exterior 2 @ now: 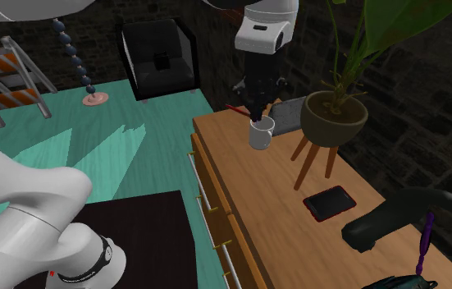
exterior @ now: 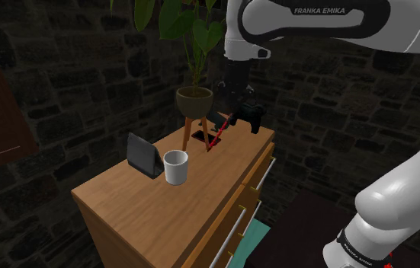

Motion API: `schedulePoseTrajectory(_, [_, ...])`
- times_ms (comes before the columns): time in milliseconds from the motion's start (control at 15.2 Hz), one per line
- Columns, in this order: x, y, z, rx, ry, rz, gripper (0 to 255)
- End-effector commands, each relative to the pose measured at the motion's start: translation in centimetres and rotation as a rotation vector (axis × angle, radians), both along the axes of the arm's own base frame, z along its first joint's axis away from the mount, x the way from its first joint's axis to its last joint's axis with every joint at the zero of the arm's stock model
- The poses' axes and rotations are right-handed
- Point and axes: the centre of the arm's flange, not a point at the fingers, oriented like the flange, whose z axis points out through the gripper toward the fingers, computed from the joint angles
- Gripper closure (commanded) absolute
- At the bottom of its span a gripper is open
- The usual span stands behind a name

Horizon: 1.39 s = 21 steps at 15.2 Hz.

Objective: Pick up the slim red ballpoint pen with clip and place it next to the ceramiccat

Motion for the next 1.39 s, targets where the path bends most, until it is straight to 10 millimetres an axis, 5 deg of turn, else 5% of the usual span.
schedulePoseTrajectory(0, [1.4,-2.3,0.0,-0.001,0.0,0.001,255])
schedulePoseTrajectory(1056, [11.4,-21.5,0.0,-0.001,0.0,0.001,255])
schedulePoseTrajectory(1320, [11.4,-21.5,-2.1,-0.001,0.0,0.001,255])
